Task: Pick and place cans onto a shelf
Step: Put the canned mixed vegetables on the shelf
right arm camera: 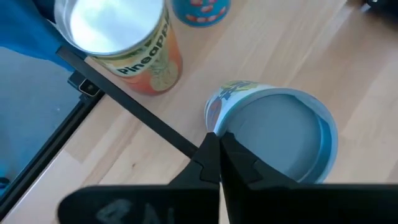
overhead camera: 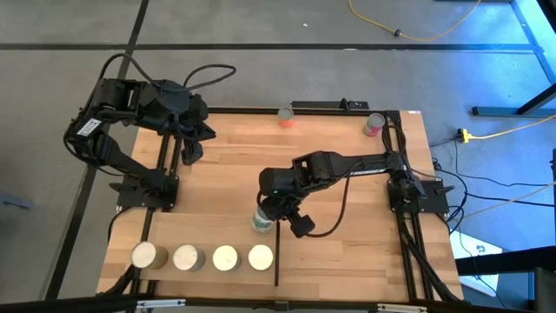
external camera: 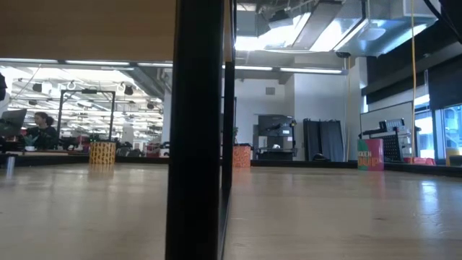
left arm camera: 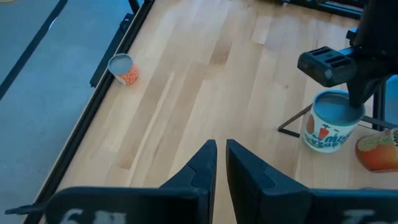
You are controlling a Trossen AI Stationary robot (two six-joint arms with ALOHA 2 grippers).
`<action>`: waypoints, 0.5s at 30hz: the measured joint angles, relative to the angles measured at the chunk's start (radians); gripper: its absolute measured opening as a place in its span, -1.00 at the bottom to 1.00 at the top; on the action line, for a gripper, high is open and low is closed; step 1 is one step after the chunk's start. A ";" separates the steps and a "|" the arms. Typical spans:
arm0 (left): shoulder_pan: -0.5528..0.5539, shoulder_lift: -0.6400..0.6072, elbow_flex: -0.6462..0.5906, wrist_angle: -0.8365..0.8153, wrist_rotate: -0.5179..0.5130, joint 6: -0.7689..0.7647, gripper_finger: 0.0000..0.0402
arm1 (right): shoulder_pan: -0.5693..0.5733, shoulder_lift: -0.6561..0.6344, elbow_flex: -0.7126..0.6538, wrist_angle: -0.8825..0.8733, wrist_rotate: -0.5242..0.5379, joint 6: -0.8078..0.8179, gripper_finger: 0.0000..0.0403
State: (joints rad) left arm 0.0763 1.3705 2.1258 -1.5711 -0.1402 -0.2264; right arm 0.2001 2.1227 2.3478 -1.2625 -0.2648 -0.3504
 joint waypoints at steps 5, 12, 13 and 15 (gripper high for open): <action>0.000 0.000 0.000 0.000 0.000 0.000 -0.86 | 0.000 0.000 0.000 -0.011 0.000 -0.004 -1.00; 0.000 0.000 0.000 0.000 0.000 0.000 -0.86 | 0.003 0.019 0.001 -0.044 -0.033 -0.030 -1.00; 0.000 0.000 0.000 0.000 0.000 0.000 -0.86 | 0.004 0.019 0.001 -0.044 -0.035 -0.037 -1.00; 0.000 0.000 0.000 0.000 0.000 0.000 -0.86 | 0.005 0.019 0.001 -0.041 -0.040 -0.047 -1.00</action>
State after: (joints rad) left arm 0.0761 1.3705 2.1258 -1.5711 -0.1405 -0.2264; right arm 0.2047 2.1414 2.3486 -1.3032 -0.3050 -0.3978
